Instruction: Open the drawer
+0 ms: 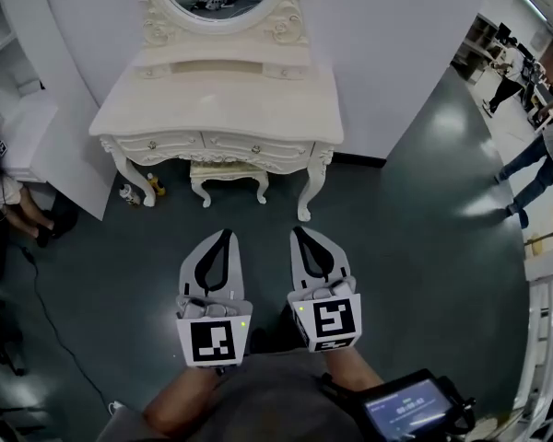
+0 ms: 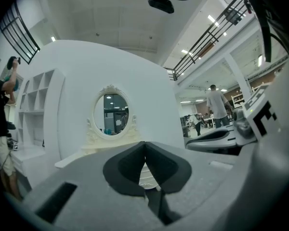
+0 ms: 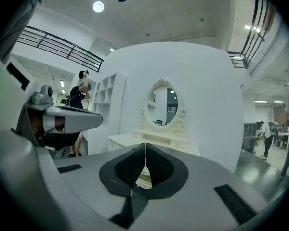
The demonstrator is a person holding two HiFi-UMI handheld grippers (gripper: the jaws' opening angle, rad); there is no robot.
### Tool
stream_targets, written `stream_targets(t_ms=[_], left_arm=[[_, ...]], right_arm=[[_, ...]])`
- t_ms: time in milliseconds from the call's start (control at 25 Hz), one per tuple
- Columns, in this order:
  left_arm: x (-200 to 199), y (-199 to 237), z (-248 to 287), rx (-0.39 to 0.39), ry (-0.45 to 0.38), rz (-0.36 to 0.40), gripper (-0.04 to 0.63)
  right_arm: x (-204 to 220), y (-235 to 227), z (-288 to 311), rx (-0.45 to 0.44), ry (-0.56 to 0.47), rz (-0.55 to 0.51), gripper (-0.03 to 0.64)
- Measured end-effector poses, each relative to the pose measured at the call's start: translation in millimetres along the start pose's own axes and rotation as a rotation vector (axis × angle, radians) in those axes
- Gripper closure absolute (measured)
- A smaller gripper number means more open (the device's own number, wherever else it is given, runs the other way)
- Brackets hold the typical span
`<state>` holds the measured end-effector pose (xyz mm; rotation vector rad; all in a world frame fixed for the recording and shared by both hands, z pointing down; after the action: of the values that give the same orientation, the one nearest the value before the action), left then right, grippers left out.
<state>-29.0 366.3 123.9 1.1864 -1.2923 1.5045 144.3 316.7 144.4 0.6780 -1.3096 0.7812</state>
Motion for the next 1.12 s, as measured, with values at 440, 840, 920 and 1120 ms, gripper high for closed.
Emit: stream_targets(t_ms=[440,840,920,1120], left_arm=[[18,1,80,0.024,0.064,0.017,0.58],[33,4,188,0.0,0.153,0.042,0.58],[28,6,209,-0.016,0.147,0.055,0.58],[7,14,225,-0.041,0.105,0.079,0.58]], right_arm=[[18,-49,64,0.01,0.037,0.048,0.603],[27,-115,164,-0.065,0.079,0.103,0.603],[22,-128,184,-0.079,0.066,0.106,0.601],[-3,-142,207,-0.09,0.024,0.089,0.602]])
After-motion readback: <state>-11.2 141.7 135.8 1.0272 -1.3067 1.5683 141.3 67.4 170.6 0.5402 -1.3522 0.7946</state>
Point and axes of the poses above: the fingertips, and each gripper's own axes: z forward along the fingers, y to its left, x out of its underside, the point moved 10 cm from there along -z, backward along the fingers, and after that the axes turned 7 degrees about z, right-handed, at the moved point
